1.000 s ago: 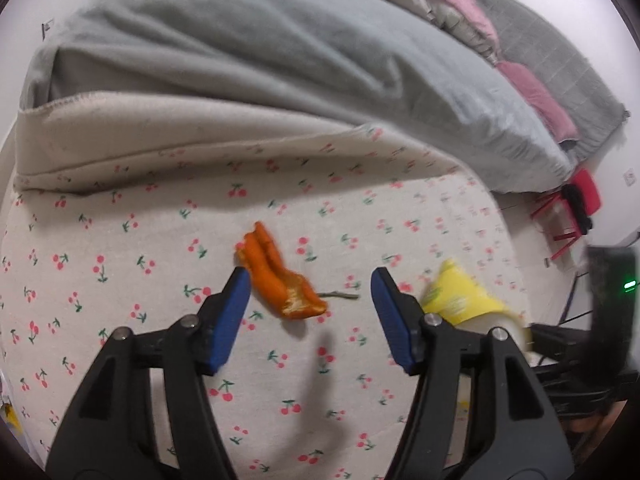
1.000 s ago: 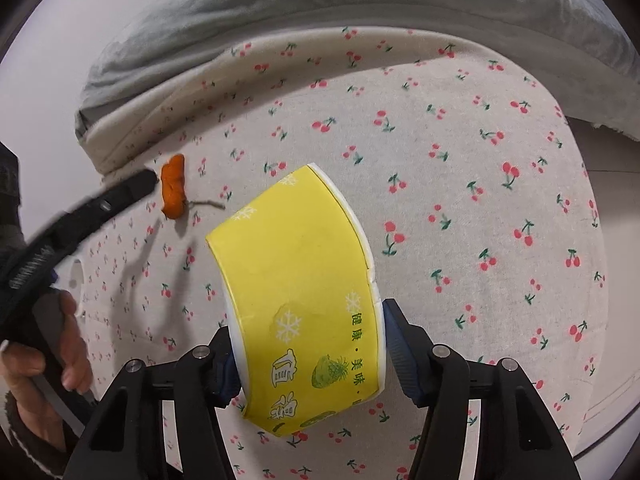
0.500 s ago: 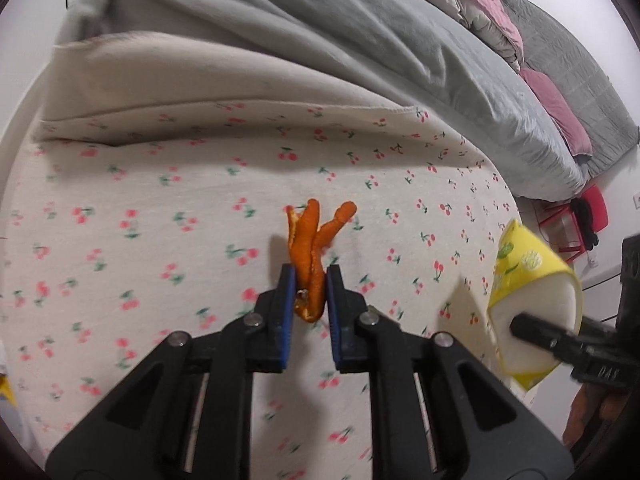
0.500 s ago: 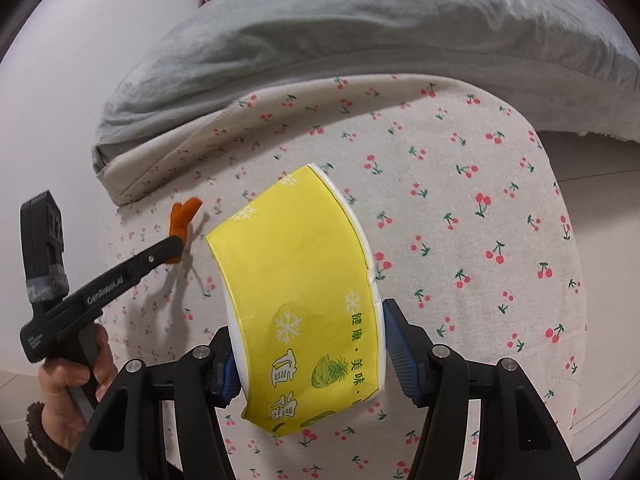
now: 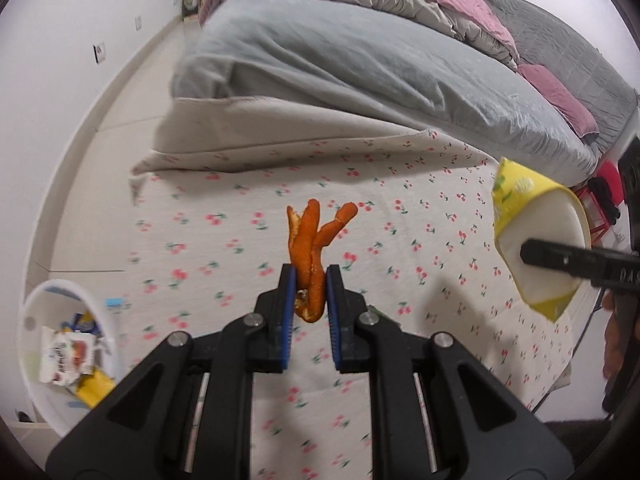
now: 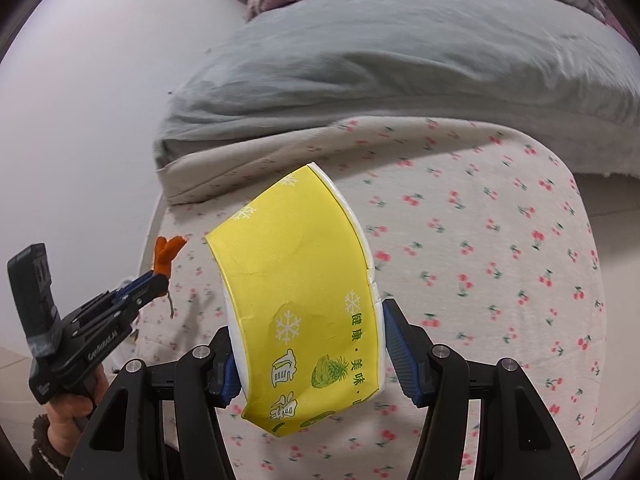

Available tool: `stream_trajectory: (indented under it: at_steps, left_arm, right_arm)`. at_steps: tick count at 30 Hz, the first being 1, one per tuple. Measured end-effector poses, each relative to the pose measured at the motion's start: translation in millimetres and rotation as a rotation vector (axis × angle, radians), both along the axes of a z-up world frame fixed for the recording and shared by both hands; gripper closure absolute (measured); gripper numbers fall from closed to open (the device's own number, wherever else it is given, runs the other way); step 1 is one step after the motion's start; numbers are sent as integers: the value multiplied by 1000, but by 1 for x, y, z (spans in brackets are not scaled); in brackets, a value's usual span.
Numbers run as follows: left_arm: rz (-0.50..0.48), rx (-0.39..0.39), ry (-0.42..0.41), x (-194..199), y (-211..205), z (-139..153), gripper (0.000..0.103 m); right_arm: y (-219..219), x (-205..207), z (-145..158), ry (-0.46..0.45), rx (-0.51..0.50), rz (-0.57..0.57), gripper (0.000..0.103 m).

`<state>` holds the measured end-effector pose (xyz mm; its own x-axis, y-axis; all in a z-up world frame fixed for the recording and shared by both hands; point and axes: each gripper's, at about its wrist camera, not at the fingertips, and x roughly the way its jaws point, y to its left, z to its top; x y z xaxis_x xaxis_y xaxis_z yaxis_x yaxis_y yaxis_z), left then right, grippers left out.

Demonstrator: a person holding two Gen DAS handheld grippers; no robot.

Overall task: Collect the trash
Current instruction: 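Carry the orange peel and yellow cup over the white bin with both grippers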

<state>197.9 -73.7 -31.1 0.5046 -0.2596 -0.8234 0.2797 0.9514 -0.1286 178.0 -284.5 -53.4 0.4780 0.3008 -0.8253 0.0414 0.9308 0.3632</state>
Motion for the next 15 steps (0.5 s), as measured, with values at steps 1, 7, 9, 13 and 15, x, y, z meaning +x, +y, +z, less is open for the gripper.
stream_trajectory:
  at_steps: [1, 7, 9, 13, 15]
  left_arm:
    - [2, 5, -10, -3, 5, 2, 87]
    - [26, 13, -46, -18, 35, 9, 87]
    - [36, 15, -58, -23, 46, 11, 87]
    - [68, 18, -73, -30, 71, 12, 87]
    - [86, 16, -75, -32, 83, 11, 87]
  right_arm:
    - [5, 0, 2, -6, -2, 9, 41]
    - [40, 5, 13, -36, -12, 63, 41]
    - [51, 7, 16, -46, -13, 80, 41]
    - [75, 11, 19, -56, -15, 120, 41]
    - [89, 14, 20, -59, -20, 143, 41]
